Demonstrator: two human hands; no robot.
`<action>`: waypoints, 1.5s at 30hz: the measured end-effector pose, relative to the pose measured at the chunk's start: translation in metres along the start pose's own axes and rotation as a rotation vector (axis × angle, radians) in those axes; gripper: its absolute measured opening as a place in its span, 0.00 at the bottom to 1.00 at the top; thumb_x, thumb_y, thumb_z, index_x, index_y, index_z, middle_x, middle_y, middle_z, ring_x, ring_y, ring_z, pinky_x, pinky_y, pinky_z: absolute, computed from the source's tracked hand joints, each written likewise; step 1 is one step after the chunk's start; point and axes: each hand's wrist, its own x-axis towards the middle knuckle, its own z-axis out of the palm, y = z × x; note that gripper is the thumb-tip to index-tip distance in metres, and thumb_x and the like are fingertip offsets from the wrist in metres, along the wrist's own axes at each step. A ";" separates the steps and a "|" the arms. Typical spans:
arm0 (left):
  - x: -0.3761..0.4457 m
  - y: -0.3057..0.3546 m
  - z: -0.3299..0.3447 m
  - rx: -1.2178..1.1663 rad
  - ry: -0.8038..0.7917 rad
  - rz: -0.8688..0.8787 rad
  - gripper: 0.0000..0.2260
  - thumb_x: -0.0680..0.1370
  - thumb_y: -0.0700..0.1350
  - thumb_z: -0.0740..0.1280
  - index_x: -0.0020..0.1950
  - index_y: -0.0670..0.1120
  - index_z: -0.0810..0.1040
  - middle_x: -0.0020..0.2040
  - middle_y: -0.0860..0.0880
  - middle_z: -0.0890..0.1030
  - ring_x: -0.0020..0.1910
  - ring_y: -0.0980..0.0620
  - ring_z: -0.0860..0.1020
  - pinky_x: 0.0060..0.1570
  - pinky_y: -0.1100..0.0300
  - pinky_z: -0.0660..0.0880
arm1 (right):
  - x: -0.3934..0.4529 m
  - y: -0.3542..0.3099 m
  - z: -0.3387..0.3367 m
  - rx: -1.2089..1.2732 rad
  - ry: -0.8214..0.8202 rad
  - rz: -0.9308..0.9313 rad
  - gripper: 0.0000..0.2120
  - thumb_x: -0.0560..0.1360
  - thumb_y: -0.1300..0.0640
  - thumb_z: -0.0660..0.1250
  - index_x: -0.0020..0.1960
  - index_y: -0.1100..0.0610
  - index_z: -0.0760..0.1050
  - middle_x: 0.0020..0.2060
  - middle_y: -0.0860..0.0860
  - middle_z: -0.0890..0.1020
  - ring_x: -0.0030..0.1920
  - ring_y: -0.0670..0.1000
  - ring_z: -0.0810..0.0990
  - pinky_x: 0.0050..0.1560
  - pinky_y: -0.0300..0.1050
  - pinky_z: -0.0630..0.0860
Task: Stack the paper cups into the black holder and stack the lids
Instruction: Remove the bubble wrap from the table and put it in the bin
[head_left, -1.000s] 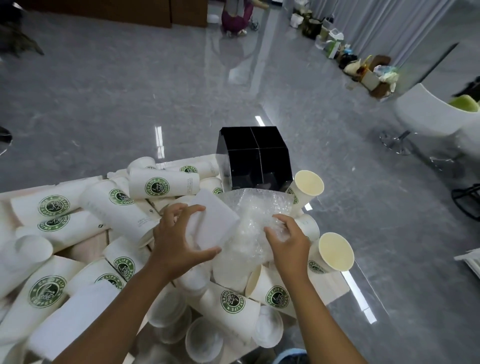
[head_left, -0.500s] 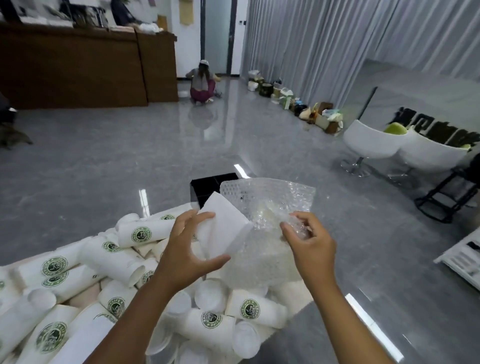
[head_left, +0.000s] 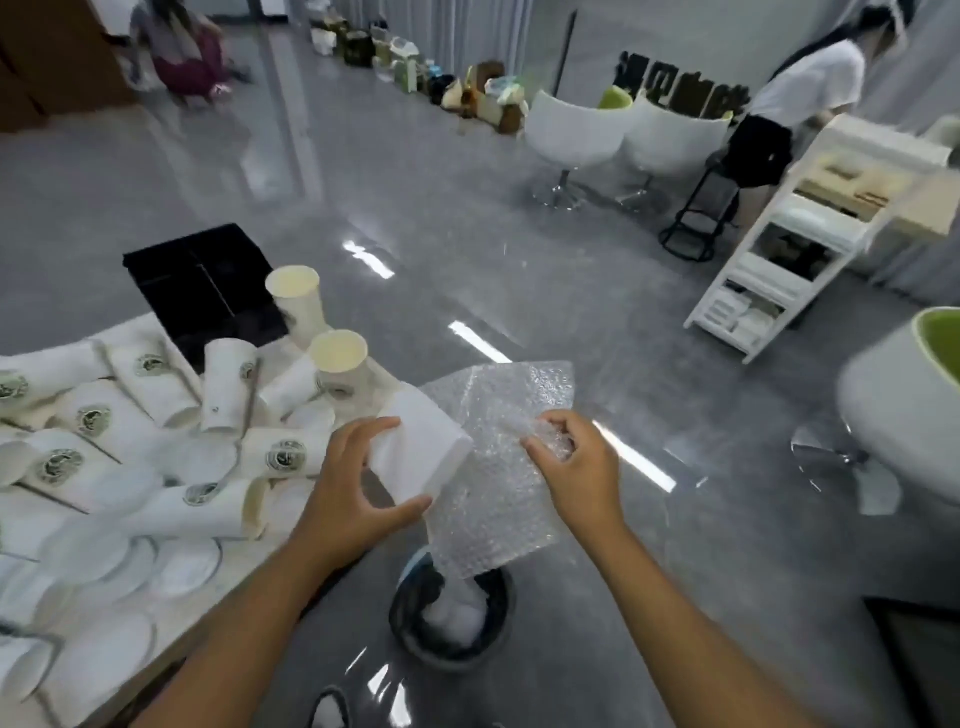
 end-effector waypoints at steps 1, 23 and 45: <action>-0.007 -0.006 0.015 -0.010 -0.029 -0.024 0.40 0.65 0.59 0.82 0.73 0.62 0.68 0.71 0.60 0.66 0.67 0.63 0.69 0.63 0.70 0.68 | -0.009 0.019 -0.003 -0.016 -0.013 0.030 0.14 0.73 0.59 0.79 0.53 0.47 0.79 0.49 0.44 0.82 0.50 0.40 0.79 0.50 0.26 0.70; -0.054 -0.241 0.194 0.049 -0.496 -0.270 0.42 0.62 0.64 0.79 0.73 0.62 0.68 0.74 0.58 0.61 0.75 0.57 0.61 0.70 0.64 0.62 | -0.141 0.268 0.040 -0.261 0.064 0.458 0.13 0.73 0.61 0.78 0.55 0.53 0.81 0.52 0.47 0.82 0.49 0.42 0.77 0.52 0.20 0.66; -0.057 -0.267 0.232 -0.051 -0.492 -0.261 0.37 0.66 0.56 0.82 0.71 0.64 0.70 0.71 0.62 0.68 0.73 0.63 0.67 0.73 0.63 0.65 | -0.151 0.292 0.110 0.036 0.015 0.571 0.17 0.72 0.61 0.78 0.55 0.45 0.80 0.53 0.45 0.81 0.53 0.43 0.81 0.51 0.32 0.77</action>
